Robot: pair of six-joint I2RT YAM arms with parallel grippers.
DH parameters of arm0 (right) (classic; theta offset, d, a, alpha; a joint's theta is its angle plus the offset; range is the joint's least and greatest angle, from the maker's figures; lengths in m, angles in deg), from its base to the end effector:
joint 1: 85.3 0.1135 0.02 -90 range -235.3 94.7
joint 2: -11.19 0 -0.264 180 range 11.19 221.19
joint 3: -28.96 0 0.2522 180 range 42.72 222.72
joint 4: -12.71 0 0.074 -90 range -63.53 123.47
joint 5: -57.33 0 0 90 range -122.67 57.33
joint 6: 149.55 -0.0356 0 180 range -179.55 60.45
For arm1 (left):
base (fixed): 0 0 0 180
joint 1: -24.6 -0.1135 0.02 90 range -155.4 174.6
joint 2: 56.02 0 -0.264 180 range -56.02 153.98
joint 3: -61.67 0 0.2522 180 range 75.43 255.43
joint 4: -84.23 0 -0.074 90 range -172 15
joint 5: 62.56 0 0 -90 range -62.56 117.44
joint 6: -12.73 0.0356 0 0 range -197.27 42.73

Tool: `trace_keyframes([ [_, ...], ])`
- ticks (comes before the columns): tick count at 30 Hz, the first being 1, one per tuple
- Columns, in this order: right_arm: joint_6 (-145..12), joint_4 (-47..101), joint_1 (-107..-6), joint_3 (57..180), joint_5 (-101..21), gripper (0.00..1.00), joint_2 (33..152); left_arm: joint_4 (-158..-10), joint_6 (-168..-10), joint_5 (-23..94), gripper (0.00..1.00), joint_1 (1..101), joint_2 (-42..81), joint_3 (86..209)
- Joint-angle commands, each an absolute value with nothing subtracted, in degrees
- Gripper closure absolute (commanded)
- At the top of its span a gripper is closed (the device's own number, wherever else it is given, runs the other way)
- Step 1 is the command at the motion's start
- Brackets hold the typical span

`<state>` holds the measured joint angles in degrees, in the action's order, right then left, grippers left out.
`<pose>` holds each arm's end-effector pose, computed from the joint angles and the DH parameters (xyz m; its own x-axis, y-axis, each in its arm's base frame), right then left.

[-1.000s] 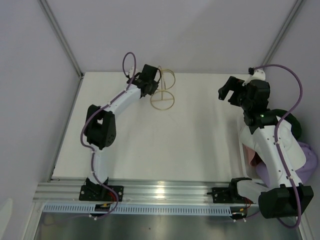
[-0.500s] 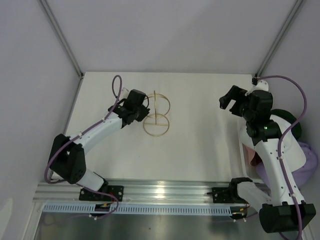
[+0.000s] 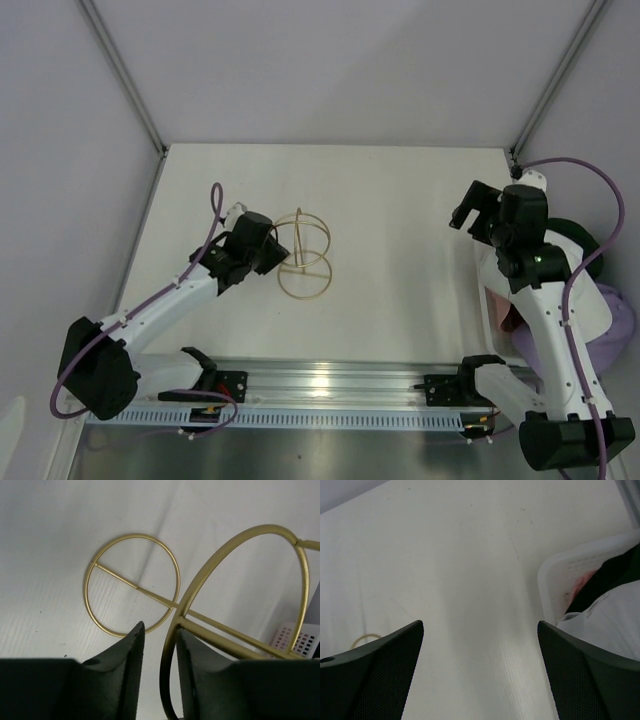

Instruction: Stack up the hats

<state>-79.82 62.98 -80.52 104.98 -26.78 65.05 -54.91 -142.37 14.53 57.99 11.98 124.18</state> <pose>0.1940 0.0126 0.3703 -0.4379 0.3092 -0.8442 0.1695 0.9506 0.2602 0.2108 -0.1294 0.2555 -0.6241 -0.6475 -0.4373 -0.3763 0.7396 -0.5580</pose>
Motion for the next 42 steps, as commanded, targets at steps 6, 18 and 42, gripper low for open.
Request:
trace_keyframes([
  [6,-76.69,77.86,-80.29,121.88,-8.26,0.0,70.69,-51.87,-133.09,19.09,0.01,58.44,7.27,125.96],
  [18,-77.3,92.9,-80.55,129.21,0.81,0.1,72.18,-35.52,-117.36,14.36,0.0,58.0,-7.5,138.27],
  [42,-78.01,91.69,-80.55,120.15,8.99,0.37,78.07,-32.87,-112.96,14.79,0.01,56.24,-10.67,136.34],
])
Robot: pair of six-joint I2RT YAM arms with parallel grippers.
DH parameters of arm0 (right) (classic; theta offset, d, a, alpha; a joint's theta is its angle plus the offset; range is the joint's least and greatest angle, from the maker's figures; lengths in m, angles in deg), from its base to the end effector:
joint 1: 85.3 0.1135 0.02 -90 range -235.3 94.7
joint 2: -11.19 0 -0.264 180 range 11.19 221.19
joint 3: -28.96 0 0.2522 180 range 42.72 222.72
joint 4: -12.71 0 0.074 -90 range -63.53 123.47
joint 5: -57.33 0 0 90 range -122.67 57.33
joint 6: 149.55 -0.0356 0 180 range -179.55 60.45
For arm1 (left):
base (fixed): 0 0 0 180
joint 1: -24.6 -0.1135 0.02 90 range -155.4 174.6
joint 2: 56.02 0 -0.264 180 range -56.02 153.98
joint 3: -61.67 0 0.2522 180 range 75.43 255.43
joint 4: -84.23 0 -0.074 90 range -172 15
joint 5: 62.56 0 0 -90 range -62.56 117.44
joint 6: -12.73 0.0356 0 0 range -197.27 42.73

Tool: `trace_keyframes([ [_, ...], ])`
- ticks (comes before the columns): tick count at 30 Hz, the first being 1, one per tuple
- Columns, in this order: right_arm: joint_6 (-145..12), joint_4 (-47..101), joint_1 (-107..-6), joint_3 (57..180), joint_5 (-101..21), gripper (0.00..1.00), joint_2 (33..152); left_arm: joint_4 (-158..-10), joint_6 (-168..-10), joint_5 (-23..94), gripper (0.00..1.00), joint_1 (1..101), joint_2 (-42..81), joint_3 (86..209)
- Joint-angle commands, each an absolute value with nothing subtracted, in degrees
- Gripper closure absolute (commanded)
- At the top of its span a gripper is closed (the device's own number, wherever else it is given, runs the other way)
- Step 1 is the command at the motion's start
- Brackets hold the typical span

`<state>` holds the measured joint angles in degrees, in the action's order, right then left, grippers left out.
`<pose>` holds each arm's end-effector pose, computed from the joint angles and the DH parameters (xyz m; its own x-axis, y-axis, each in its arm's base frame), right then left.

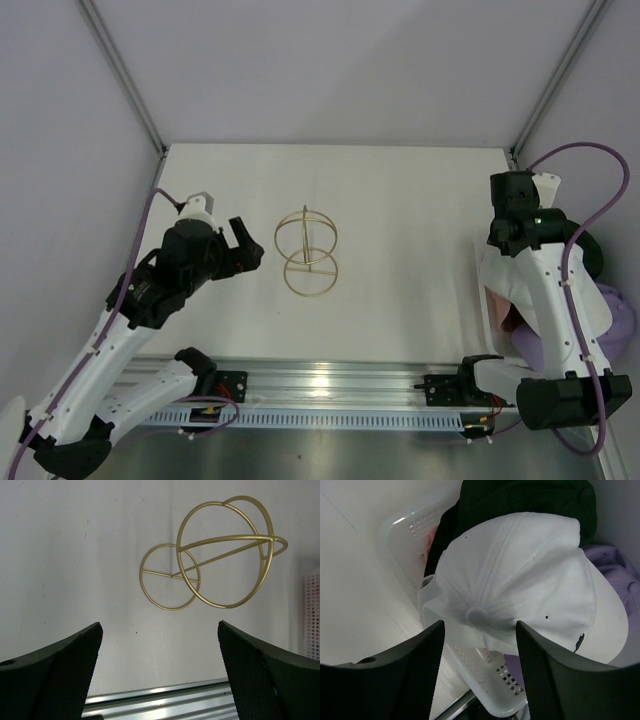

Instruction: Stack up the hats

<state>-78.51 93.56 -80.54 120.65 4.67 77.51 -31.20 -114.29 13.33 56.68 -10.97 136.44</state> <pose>0.2009 -0.0049 0.3790 -0.6867 0.2020 -0.6983 0.5283 0.7985 -0.2885 0.1246 -0.0678 0.3634 -0.5946 -0.3164 -0.7391 -0.0156 0.9237 -0.3829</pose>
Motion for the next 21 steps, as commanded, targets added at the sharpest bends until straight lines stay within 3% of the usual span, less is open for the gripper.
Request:
trace_keyframes([
  [1,-77.57,90.81,-80.55,119.98,9.16,0.39,78.07,-32.87,-112.96,14.79,0.01,56.16,-10.5,136.16],
  [6,-75.98,89.4,-80.81,119.1,9.96,0.39,78.51,-33.22,-112.87,14.96,0.01,55.89,-9.71,135.64],
  [9,-75.37,88.43,-81.08,119.27,10.48,0.46,79.82,-33.75,-112.96,15.14,0.0,55.8,-9.27,136.16],
  [13,-75.02,87.38,-81.25,119.27,11.53,0.62,81.5,-33.75,-112.78,15.22,0.01,55.54,-8.74,136.07],
  [15,-74.75,86.59,-81.43,118.49,11.8,0.65,82.03,-33.84,-112.69,15.14,0.01,55.45,-8.65,135.9],
  [18,-74.75,86.06,-81.69,117.78,11.28,0.81,82.11,-33.67,-112.34,15.14,0.0,55.01,-8.56,135.98],
  [20,-74.66,86.15,-81.87,117.86,10.92,1.0,81.94,-33.58,-111.99,15.14,0.01,54.75,-8.56,136.42],
  [21,-74.66,86.67,-81.87,118.21,10.92,1.0,82.03,-33.58,-111.64,15.05,0.0,54.66,-8.74,136.25],
])
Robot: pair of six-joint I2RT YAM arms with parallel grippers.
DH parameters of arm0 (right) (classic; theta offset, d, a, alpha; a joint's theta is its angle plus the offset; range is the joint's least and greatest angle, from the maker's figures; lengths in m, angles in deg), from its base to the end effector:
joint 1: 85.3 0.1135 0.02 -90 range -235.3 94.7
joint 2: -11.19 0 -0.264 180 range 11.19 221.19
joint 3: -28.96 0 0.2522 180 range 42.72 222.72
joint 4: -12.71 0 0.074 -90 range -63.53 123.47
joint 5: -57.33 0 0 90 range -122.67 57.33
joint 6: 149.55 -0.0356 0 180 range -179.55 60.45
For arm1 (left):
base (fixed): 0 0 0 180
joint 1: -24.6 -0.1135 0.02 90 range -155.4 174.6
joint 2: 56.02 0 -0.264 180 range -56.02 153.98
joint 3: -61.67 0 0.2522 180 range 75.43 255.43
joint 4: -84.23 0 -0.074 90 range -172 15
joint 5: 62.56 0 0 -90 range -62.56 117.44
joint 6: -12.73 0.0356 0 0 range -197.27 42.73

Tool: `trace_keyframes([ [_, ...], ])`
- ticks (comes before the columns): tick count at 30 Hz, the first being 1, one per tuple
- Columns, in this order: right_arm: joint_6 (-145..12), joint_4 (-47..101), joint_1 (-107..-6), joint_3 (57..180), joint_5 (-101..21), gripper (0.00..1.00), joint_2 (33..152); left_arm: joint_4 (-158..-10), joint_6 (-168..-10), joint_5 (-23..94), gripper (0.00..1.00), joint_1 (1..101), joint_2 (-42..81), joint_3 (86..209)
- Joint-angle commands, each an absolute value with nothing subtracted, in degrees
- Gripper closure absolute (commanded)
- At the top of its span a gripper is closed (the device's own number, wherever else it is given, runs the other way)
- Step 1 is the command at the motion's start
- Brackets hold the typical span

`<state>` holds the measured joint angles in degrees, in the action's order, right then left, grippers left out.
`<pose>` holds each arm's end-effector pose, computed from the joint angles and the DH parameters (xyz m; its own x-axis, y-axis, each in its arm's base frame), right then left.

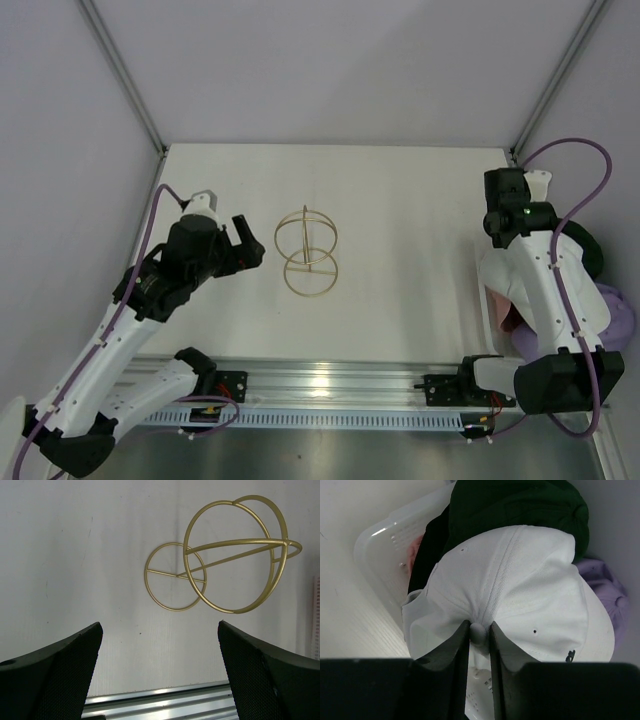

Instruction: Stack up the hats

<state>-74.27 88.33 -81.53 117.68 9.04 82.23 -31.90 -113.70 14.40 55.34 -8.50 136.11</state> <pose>0.2290 -0.0087 0.3545 -0.7408 0.1413 -0.6567 0.5083 0.7571 -0.4105 0.1360 -0.0715 0.3571 -0.6194 -0.3048 -0.7235 -0.0309 0.9303 -0.3654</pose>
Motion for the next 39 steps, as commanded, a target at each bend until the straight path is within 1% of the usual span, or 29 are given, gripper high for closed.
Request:
trace_keyframes([
  [1,-74.66,86.85,-81.87,119.35,10.49,1.0,81.77,-33.58,-111.64,15.05,0.01,54.4,-8.83,136.34],
  [3,-74.05,88.25,-81.78,121.19,9.17,1.0,81.59,-33.49,-111.46,15.05,0.01,54.22,-9.18,136.6],
  [6,-72.21,89.48,-79.59,126.46,4.27,1.0,80.89,-33.58,-111.29,15.31,0.01,53.96,-9.53,136.95],
  [7,-71.68,89.66,-78.45,129.87,3.37,1.0,80.71,-33.66,-111.2,15.49,0.01,53.87,-9.79,136.86],
  [10,-70.97,90.97,-71.87,136.39,1.88,1.0,80.71,-33.75,-110.85,15.66,0.0,53.7,-10.32,137.21],
  [11,-71.06,91.5,-68.89,141.63,1.35,1.0,81.32,-33.67,-110.67,15.66,0.01,53.69,-10.41,137.3],
  [12,-71.06,91.94,-67.73,144.21,0.38,1.0,81.85,-33.58,-110.58,15.66,0.0,53.61,-10.58,137.56],
  [16,-71.32,90.72,-64.04,153.45,-12.43,1.0,84.22,-33.4,-110.06,15.23,0.0,53.52,-11.64,138.0],
  [18,-71.06,88.01,-61.32,154.95,-17.7,1.0,85.71,-32.96,-109.97,14.61,0.0,53.34,-12.51,138.36],
  [20,-70.1,86.42,-59.12,155.83,-20.18,1.0,86.94,-32.44,-109.88,13.38,0.01,53.34,-13.65,138.97],
  [21,-69.05,84.84,-56.58,157.14,-22.89,1.0,88.6,-32.09,-109.79,12.42,0.01,53.26,-14.01,139.32],
  [26,-64.05,83.6,-47.34,163.91,-26.6,1.0,94.94,-31.47,-109.7,9.78,0.01,53.08,-16.03,140.38],
  [29,-60.96,81.59,-43.3,164.63,-33.7,1.0,97.41,-31.03,-109.62,8.55,0.01,52.99,-17.0,141.25],
  [32,-61.47,77.47,-41.44,162.96,-38.18,1.0,98.02,-30.15,-109.62,7.58,0.0,52.99,-18.49,141.61],
  [37,-61.48,74.2,-41.26,163.22,-39.0,1.0,98.29,-28.92,-110.14,6.79,0.0,52.9,-20.95,141.08],
  [39,-61.13,72.53,-41.26,162.17,-42.14,1.0,97.68,-28.83,-110.32,6.61,0.0,52.9,-21.22,140.91],
])
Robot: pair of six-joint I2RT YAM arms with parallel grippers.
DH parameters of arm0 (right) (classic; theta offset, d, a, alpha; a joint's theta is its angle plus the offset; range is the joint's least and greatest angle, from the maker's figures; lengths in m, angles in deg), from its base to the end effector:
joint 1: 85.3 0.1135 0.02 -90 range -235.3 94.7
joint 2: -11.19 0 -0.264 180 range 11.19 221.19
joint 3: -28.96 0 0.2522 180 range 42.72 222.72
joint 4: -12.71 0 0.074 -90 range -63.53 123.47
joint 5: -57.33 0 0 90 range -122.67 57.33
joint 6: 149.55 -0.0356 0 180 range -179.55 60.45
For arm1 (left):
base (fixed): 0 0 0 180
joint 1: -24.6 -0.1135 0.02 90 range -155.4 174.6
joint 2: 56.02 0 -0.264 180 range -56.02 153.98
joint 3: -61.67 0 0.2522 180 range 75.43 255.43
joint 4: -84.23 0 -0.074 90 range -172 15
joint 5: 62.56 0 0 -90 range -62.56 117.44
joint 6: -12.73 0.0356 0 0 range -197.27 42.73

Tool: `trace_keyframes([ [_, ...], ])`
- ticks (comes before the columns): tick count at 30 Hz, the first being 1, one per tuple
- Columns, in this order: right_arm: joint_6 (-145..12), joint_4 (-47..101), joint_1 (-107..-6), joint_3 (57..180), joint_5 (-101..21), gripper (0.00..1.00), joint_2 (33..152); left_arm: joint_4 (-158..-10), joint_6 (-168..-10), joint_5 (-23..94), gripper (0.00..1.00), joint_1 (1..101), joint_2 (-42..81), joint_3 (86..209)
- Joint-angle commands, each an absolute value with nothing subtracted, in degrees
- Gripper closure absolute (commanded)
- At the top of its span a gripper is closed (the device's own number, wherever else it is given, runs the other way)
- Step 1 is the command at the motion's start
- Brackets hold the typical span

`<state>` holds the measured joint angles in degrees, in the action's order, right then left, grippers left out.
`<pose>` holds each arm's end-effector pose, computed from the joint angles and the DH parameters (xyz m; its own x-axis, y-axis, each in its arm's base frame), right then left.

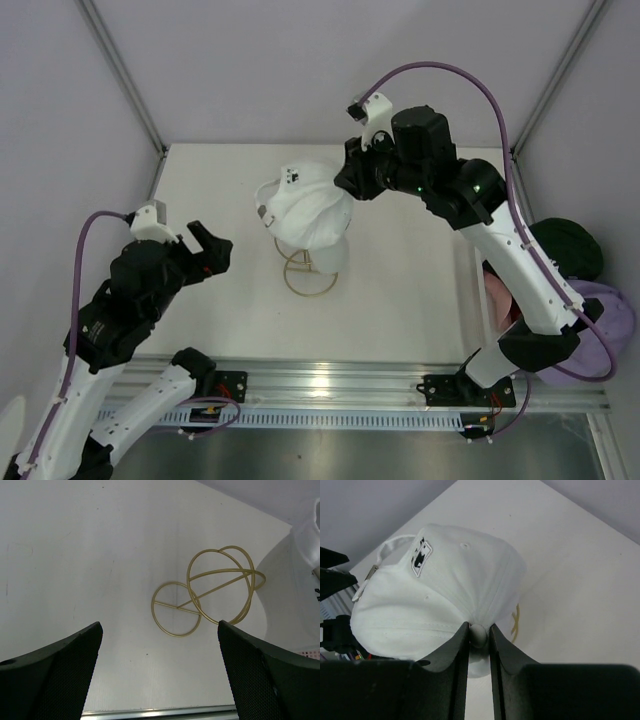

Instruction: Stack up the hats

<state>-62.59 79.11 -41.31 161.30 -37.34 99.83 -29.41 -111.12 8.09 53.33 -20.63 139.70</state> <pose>0.2117 0.2084 0.5094 -0.3168 -0.2324 -0.9196 -0.7305 0.6782 0.0803 0.0835 -0.0323 0.3940 -0.3974 -0.3815 -0.8346 -0.0407 0.9159 -0.3993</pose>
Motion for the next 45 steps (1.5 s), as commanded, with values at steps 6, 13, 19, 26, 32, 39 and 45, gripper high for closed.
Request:
trace_keyframes([
  [6,-60.69,69.97,-41.18,155.93,-46.04,1.0,97.67,-29.01,-110.5,6.26,0.01,52.9,-21.31,140.64],
  [13,-59.81,70.41,-40.91,154.96,-42.6,1.0,99.95,-29.27,-110.32,6.35,0.0,52.9,-20.96,140.55],
  [19,-59.81,68.4,-40.56,152.68,-47.61,1.0,101.54,-30.24,-110.67,6.96,0.0,52.9,-20.43,138.36],
  [26,-58.42,69.26,-39.68,151.79,-42.18,1.0,103.91,-31.2,-110.67,7.14,0.0,52.9,-19.11,136.69],
  [32,-56.12,70.42,-37.75,151.97,-40.67,1.0,106.28,-39.63,-110.58,10.91,0.0,52.38,-19.29,132.3],
  [39,-54.71,69.97,-36.96,150.12,-40.93,1.0,108.22,-39.46,-112.78,13.62,0.01,45.27,-10.16,135.11],
  [45,-53.83,70.59,-36.96,148.1,-39.17,0.98,108.92,-46.49,-113.57,26.2,0.01,38.84,-8.04,130.98],
])
